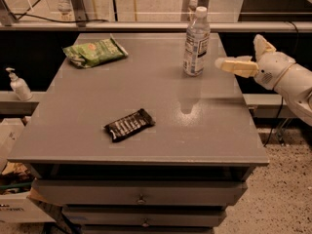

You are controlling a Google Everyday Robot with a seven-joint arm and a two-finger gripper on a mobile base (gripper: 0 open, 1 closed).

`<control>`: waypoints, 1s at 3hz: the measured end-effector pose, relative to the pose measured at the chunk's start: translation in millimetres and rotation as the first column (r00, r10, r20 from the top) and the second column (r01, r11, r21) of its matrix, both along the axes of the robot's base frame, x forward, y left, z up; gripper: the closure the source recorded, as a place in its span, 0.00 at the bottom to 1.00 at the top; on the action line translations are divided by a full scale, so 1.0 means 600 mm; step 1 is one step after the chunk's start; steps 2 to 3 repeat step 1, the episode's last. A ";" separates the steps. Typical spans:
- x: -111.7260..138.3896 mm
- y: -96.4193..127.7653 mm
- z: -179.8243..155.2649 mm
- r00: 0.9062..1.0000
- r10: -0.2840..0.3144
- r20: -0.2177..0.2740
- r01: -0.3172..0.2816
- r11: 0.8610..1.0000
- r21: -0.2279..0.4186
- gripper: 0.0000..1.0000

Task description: Place blue plastic bottle upright

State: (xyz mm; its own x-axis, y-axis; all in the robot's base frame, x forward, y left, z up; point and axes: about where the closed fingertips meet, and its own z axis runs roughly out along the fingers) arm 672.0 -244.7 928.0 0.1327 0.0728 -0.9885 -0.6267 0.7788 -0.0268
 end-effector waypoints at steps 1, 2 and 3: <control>0.000 0.000 0.000 1.000 0.000 0.000 0.000 1.000 0.000 0.00; 0.000 0.000 0.000 1.000 0.000 0.000 0.000 1.000 0.000 0.00; 0.000 0.000 0.000 1.000 0.000 0.000 0.000 1.000 0.000 0.00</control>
Offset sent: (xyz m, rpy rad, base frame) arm 0.0000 0.0000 0.0000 0.0000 0.0000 0.0000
